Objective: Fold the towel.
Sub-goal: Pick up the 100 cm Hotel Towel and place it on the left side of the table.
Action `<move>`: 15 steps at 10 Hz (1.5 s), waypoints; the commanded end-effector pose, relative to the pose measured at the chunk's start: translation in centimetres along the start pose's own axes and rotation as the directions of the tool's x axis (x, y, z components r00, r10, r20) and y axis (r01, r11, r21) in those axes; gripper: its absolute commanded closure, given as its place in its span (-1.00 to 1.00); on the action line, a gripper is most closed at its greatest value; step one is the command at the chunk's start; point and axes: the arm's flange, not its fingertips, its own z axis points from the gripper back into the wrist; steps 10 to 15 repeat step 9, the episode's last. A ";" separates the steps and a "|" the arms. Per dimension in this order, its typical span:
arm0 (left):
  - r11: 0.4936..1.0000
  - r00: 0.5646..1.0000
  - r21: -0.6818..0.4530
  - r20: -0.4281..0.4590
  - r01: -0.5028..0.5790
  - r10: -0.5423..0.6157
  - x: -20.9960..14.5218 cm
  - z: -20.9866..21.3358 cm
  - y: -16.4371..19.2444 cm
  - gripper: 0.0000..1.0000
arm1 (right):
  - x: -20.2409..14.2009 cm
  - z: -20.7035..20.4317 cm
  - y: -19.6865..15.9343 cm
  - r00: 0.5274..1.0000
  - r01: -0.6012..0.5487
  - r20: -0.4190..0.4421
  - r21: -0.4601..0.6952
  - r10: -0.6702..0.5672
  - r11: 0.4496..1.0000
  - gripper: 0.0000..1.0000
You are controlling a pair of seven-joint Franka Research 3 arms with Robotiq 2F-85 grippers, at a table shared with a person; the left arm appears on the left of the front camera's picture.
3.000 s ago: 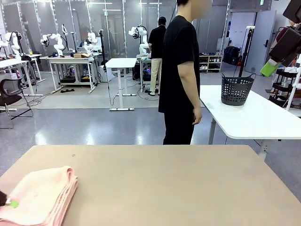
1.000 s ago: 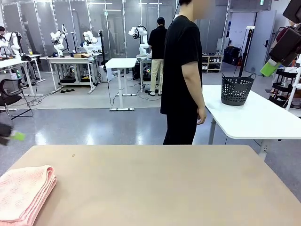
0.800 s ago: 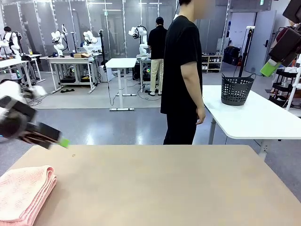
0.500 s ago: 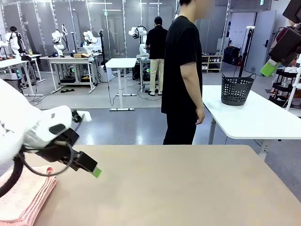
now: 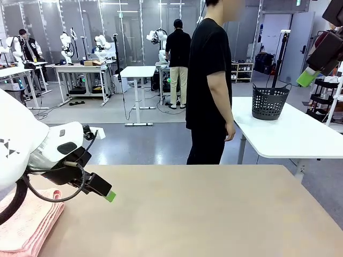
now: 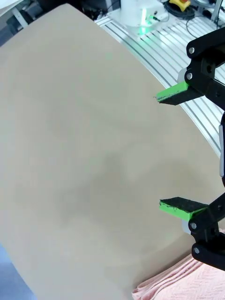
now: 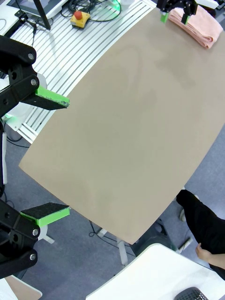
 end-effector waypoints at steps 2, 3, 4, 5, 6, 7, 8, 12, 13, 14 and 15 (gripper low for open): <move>1.000 1.000 -0.004 -0.008 0.005 -0.005 0.0 -0.3 -0.3 -1.00 | 0.0 0.2 -0.1 1.000 0.008 -0.006 -0.004 -0.008 1.000 -1.00; 1.000 1.000 -0.004 -0.008 0.005 -0.005 0.0 -0.3 -0.3 -1.00 | 0.0 0.2 -0.1 1.000 0.008 -0.006 -0.004 -0.008 1.000 -1.00; 1.000 1.000 -0.004 -0.008 0.005 -0.005 0.0 -0.3 -0.3 -1.00 | 0.0 0.2 -0.1 1.000 0.008 -0.006 -0.004 -0.008 1.000 -1.00; 1.000 1.000 -0.004 -0.008 0.005 -0.005 0.0 -0.3 -0.3 -1.00 | 0.0 0.2 -0.1 1.000 0.008 -0.006 -0.004 -0.008 1.000 -1.00; 1.000 1.000 -0.004 -0.008 0.005 -0.005 0.0 -0.3 -0.3 -1.00 | 0.0 0.2 -0.1 1.000 0.008 -0.006 -0.004 -0.008 1.000 -1.00; 1.000 1.000 -0.004 -0.008 0.005 -0.005 0.0 -0.3 -0.3 -1.00 | 0.0 0.2 -0.1 1.000 0.008 -0.006 -0.004 -0.008 1.000 -1.00; 1.000 1.000 -0.004 -0.008 0.005 -0.005 0.0 -0.3 -0.3 -1.00 | 0.0 0.2 -0.1 1.000 0.008 -0.006 -0.004 -0.008 1.000 -1.00; 1.000 1.000 -0.004 -0.008 0.005 -0.005 0.0 -0.3 -0.3 -1.00 | 0.0 0.2 -0.1 1.000 0.008 -0.006 -0.004 -0.008 1.000 -1.00; 1.000 1.000 -0.004 -0.008 0.005 -0.005 0.0 -0.3 -0.3 -1.00 | 0.0 0.2 -0.1 1.000 0.008 -0.006 -0.004 -0.008 1.000 -1.00; 1.000 1.000 -0.004 -0.008 0.005 -0.005 0.0 -0.3 -0.3 -1.00 | 0.0 0.2 -0.1 1.000 0.008 -0.006 -0.004 -0.008 1.000 -1.00; 1.000 1.000 -0.004 -0.008 0.005 -0.005 0.0 -0.3 -0.3 -1.00 | 0.0 0.2 -0.1 1.000 0.008 -0.006 -0.004 -0.008 1.000 -1.00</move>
